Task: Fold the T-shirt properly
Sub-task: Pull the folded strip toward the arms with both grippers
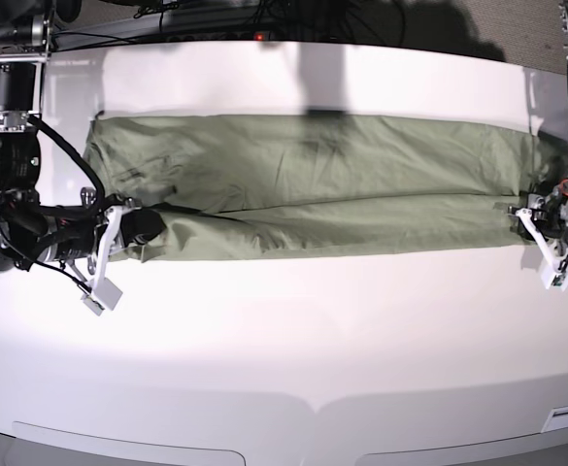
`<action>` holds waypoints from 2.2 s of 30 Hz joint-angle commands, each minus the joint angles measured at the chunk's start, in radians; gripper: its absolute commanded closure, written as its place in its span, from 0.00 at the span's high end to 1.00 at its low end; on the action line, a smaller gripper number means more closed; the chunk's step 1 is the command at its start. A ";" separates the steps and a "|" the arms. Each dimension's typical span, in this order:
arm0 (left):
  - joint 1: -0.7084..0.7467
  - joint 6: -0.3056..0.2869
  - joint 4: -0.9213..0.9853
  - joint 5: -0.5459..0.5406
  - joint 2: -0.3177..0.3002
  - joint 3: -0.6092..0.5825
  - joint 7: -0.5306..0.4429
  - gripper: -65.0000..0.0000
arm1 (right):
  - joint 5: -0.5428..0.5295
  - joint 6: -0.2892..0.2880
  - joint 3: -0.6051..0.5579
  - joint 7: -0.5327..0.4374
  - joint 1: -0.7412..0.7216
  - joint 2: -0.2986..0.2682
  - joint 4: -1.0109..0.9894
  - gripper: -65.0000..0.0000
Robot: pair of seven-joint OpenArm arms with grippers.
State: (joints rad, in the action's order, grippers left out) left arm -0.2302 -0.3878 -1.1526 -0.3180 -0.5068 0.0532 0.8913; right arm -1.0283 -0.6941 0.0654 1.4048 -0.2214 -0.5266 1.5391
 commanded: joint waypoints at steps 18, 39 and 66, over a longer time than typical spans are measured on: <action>-0.022 0.008 -0.125 -0.008 -0.072 0.006 0.028 0.70 | -0.102 -0.004 0.009 -0.009 0.075 -0.071 0.019 0.00; 0.015 0.006 -0.254 -0.214 -0.102 0.006 0.108 0.70 | -0.106 -0.004 0.009 -0.009 0.175 -0.196 0.019 0.00; 0.197 0.164 -0.254 0.082 0.049 0.006 0.039 0.69 | 0.069 -0.004 0.009 -0.009 0.378 -0.203 0.019 0.12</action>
State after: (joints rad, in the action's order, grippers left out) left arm -0.0246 -0.2390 -1.3987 -0.2710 -0.4377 0.0525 0.9165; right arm -0.9592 -0.6937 0.0643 1.3861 0.1646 -0.7036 1.5448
